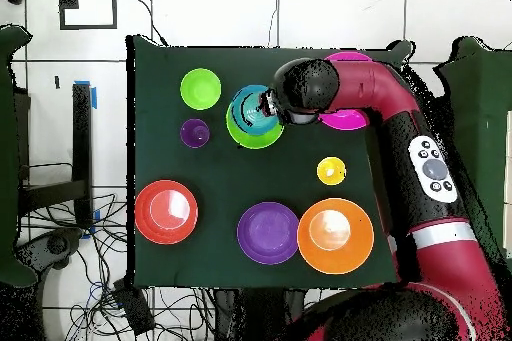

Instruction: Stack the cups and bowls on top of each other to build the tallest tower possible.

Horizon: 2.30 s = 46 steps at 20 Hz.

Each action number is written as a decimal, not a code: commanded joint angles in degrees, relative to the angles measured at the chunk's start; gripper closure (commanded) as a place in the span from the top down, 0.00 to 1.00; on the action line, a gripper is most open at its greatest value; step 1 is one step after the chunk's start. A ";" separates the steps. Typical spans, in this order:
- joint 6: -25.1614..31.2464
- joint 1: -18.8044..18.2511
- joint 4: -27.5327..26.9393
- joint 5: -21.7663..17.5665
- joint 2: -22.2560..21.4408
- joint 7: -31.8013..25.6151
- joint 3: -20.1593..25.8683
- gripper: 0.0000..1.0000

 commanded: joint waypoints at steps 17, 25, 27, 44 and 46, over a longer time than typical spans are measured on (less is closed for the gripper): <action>2.38 -1.57 -2.72 -4.18 4.96 -13.17 -1.95 0.00; 3.20 -1.66 -2.71 -3.69 5.21 -12.66 -1.65 0.00; 3.22 -1.39 -2.72 -3.29 5.34 -12.00 -1.50 0.00; 2.21 -0.73 1.92 -1.42 3.38 -7.74 -1.51 0.00; 1.96 -0.71 2.33 -1.40 3.31 -7.39 -1.55 0.00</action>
